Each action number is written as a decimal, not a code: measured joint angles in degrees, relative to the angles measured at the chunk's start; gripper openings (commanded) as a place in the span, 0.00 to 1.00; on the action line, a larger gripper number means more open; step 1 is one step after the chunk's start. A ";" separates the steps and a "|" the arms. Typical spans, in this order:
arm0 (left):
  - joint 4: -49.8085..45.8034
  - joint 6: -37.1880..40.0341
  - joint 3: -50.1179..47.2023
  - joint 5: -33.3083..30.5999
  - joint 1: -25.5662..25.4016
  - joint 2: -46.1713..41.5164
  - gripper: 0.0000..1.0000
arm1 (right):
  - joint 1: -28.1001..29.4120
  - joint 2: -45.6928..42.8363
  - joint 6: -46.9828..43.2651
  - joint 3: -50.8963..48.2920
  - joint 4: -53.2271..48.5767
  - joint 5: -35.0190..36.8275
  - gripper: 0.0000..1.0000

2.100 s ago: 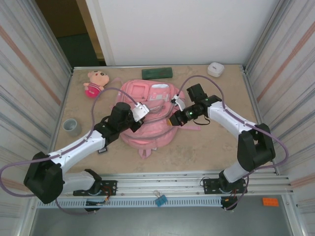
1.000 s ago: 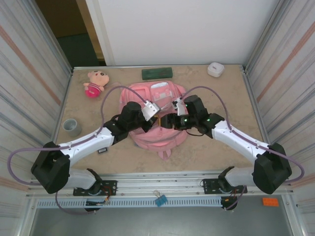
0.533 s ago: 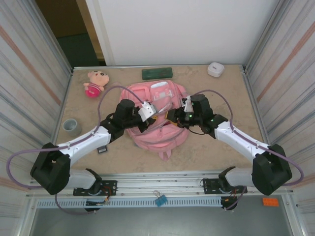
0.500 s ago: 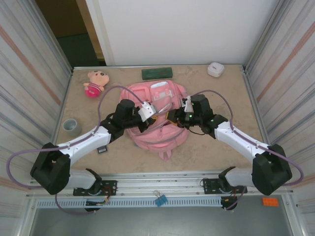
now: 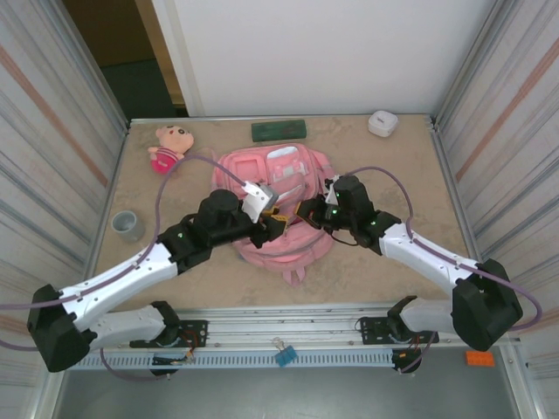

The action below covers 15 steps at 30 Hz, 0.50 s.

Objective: Pack the student bag

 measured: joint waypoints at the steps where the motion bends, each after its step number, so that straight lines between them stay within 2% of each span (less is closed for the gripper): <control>1: -1.11 -3.48 -0.48 -1.53 -1.14 0.04 0.43 | 0.26 -0.02 -0.02 0.00 0.00 0.33 0.00; 7: -6.80 -16.76 -3.52 -8.09 -5.44 2.71 0.44 | 1.11 -0.04 -0.04 0.02 -0.04 1.11 0.00; 15: -7.30 -20.83 -2.78 -10.62 -5.42 8.90 0.45 | 1.79 -0.04 -0.07 0.04 0.02 1.27 0.00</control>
